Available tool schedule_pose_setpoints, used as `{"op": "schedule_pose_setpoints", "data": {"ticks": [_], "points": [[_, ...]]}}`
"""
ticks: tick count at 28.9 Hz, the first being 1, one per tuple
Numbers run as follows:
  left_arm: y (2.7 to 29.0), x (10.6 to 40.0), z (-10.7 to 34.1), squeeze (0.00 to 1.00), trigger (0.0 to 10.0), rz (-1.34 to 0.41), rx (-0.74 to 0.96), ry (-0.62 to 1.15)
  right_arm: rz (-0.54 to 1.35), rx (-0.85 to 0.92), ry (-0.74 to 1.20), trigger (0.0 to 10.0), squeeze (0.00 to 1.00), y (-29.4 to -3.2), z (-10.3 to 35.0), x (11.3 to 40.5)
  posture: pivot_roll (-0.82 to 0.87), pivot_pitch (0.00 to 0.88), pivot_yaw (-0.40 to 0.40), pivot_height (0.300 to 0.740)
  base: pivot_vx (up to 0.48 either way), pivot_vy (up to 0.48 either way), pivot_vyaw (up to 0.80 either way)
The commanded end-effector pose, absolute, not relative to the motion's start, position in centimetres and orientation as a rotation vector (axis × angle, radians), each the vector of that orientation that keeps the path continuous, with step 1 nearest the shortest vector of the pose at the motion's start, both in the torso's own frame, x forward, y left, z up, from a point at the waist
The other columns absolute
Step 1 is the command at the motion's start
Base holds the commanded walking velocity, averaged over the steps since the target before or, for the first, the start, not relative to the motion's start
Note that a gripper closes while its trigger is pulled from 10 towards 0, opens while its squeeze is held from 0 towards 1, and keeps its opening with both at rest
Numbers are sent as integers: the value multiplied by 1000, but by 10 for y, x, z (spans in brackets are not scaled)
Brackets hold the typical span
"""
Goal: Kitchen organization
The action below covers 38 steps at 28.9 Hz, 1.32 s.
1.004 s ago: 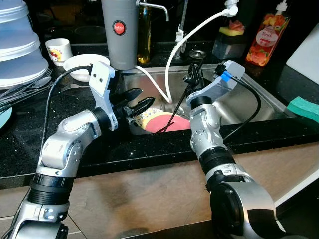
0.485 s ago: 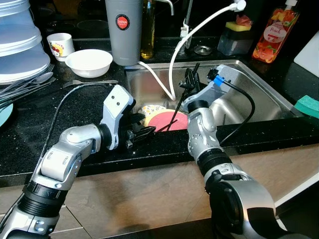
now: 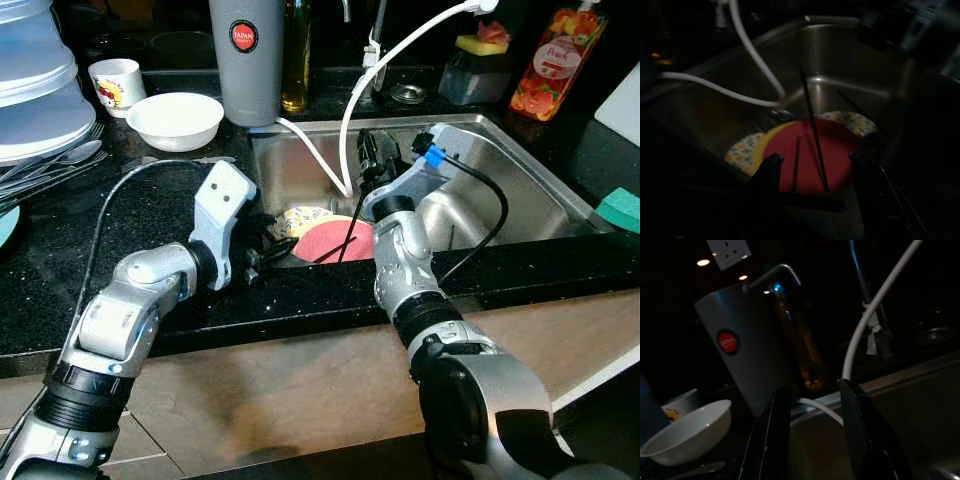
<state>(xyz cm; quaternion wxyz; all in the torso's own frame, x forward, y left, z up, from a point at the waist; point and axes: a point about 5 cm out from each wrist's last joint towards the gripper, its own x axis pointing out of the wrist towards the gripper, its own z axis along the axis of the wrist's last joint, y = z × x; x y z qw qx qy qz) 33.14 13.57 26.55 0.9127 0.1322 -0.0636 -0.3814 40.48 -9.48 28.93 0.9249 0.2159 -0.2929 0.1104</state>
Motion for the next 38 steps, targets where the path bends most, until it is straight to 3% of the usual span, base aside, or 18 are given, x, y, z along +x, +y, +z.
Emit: {"op": "schedule_pose_setpoints", "data": {"ticks": [1,18,25,38], "points": [[136,334,270,0,10000,-756,268,-166,242,475,-629,10000,0,-94,297,404,65,181,-36,740,0,0,0],[180,350,280,0,10000,-394,250,-203,253,543,-739,10000,0,-127,311,393,65,132,-24,740,0,0,0],[181,350,270,0,10000,-417,305,-166,93,620,-627,10000,0,-156,268,389,74,77,1,740,0,0,0],[175,353,265,0,10000,-445,332,-150,111,661,-514,10000,0,-145,250,386,87,42,13,740,0,0,0]]}}
